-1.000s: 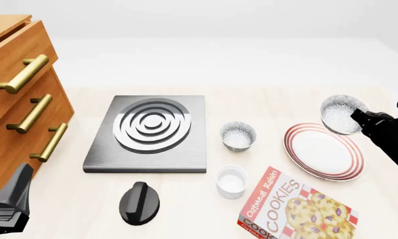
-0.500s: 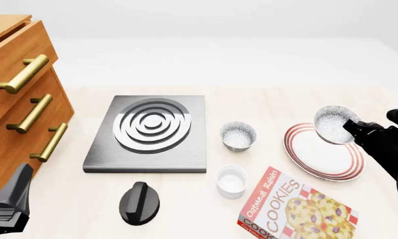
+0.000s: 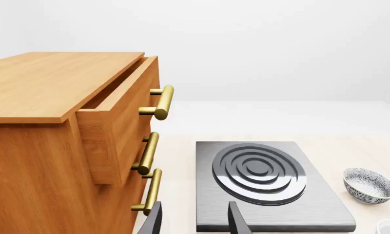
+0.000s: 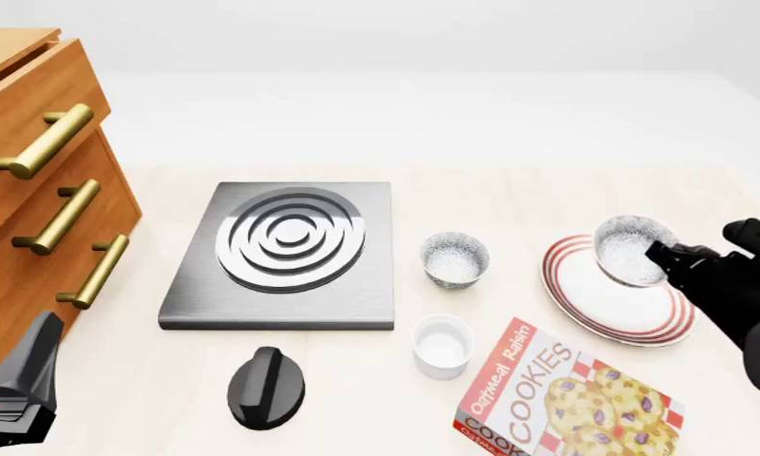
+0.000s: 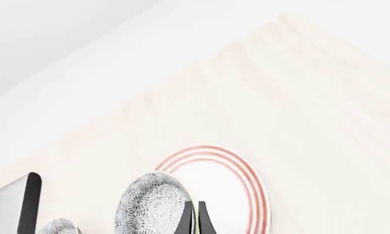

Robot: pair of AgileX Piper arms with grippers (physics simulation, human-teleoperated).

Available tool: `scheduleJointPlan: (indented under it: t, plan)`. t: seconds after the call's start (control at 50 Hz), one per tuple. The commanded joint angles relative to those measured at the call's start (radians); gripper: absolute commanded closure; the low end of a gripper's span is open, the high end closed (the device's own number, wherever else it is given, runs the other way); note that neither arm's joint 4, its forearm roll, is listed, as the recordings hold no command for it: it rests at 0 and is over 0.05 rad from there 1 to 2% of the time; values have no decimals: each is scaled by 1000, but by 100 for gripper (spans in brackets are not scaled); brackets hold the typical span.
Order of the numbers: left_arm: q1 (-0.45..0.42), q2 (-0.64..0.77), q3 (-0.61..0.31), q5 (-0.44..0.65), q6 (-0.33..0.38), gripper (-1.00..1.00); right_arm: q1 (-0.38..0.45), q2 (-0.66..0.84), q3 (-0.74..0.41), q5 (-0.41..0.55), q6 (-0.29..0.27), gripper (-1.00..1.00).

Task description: Pick the akita bowl next to the plate and place it on the plate.

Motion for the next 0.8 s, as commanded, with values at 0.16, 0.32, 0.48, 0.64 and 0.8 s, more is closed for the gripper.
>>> scheduleJointPlan:
  t: [0.16, 0.32, 0.48, 0.64, 0.8]
  plan:
    - [0, 0, 0, 0, 0, -100, -23, 84, -13, -50, -18, 100]
    - [0, 0, 0, 0, 0, -100, -35, 99, -18, -51, -27, 100]
    - [0, 0, 0, 0, 0, -100, -39, 107, -25, -49, -34, 100]
    - [0, 0, 0, 0, 0, -100, -39, 136, -20, -71, -41, 100]
    - [0, 0, 0, 0, 0, -100, -39, 158, -23, -83, -46, 100]
